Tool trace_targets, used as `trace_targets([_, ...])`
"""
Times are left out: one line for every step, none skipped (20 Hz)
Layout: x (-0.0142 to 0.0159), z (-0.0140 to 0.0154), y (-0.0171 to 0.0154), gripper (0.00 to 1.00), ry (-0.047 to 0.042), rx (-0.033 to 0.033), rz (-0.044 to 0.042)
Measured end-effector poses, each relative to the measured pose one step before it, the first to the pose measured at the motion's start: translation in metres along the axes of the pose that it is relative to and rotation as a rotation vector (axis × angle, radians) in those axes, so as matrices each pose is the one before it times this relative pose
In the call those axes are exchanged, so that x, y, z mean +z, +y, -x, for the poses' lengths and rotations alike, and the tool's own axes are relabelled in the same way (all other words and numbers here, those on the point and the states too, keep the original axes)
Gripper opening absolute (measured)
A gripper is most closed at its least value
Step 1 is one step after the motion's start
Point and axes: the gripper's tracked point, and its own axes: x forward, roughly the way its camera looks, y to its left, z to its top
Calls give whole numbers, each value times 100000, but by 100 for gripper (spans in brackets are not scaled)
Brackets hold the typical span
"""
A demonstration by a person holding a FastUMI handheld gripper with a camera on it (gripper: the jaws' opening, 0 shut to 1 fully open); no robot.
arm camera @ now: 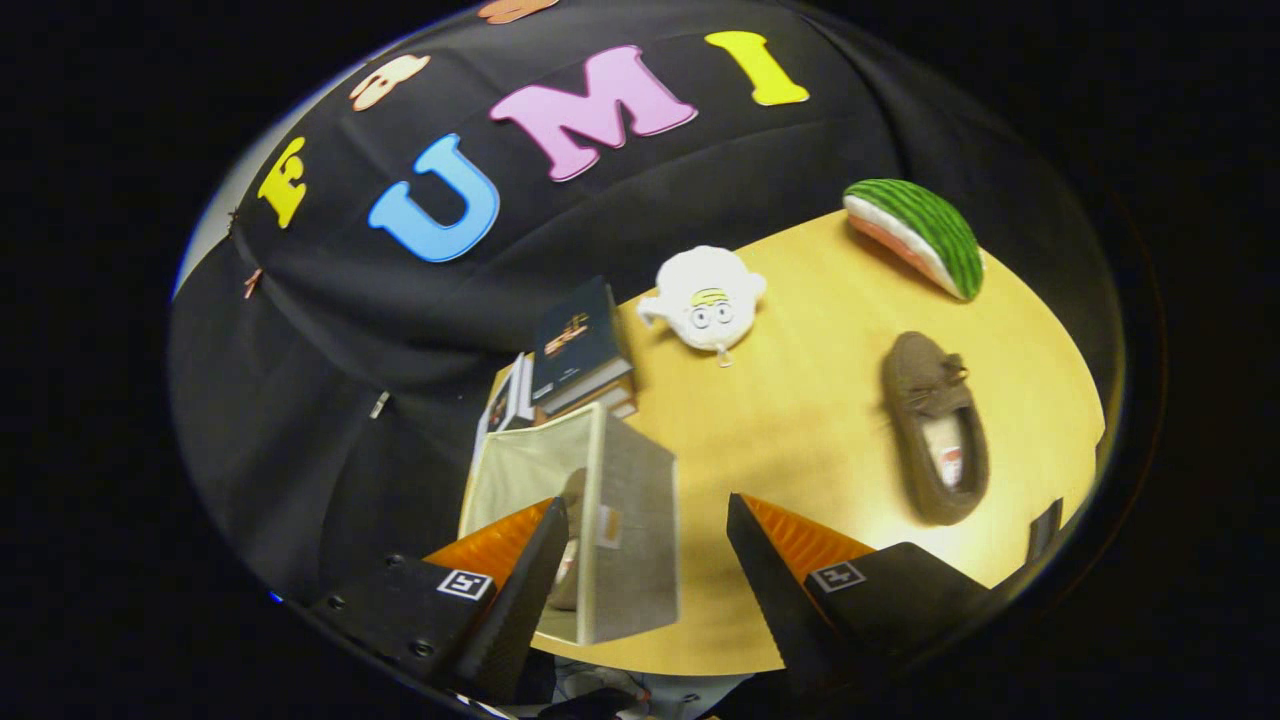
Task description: Open the storage box then place both shoes into the box .Put the left shoe in first, then the right shoe, with the right side of both shoes facing outward in a uniform manner.
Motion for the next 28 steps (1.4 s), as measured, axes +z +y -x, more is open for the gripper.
trace_targets([282,364,-2550,99,-321,-3227,96])
trace_targets([180,317,-2498,99,426,-3080,-487])
trace_targets([204,202,-2394,99,596,-2798,-1044])
trace_targets([266,-11,-2295,99,287,-2640,-1346])
trace_targets([-529,626,-2506,99,652,-2290,-1716])
trace_targets([527,-379,-1021,99,547,-1487,-1588])
trace_targets([227,-385,-1612,99,298,-1225,-840])
trace_targets([73,-386,-1389,99,767,-1227,393])
trace_targets([-49,-233,-1332,99,1224,-1295,1667])
trace_targets([8,-323,-1170,99,906,-1194,2815])
trace_targets([141,-272,-1201,99,635,-997,3459])
trace_targets([85,-426,-1120,99,8,-750,4244])
trace_targets([45,-676,-754,99,-24,-365,4663])
trace_targets([-772,-630,-1485,99,1117,-1103,5490])
trace_targets([-389,-1094,-841,99,1348,-1417,5462])
trace_targets([-232,-1071,-485,99,1528,-960,4203])
trace_targets([189,-971,-221,99,752,16,3033])
trace_targets([323,-1032,-446,99,209,-885,2091])
trace_targets([462,-1133,-316,99,-184,-923,709])
trace_targets([466,-1129,-65,99,-267,-123,-72])
trace_targets([-69,-1315,-182,99,2352,-1306,125])
trace_targets([-15,-1166,-278,99,1757,-1797,181])
trace_targets([288,-719,-4,99,699,-129,-729])
trace_targets([388,-416,93,99,180,714,-1447])
trace_targets([424,-463,70,99,-357,106,-1674])
trace_targets([168,-335,138,99,577,955,-1771])
trace_targets([-244,-210,324,99,1511,2406,-1236])
trace_targets([-296,77,942,98,1156,4254,-842])
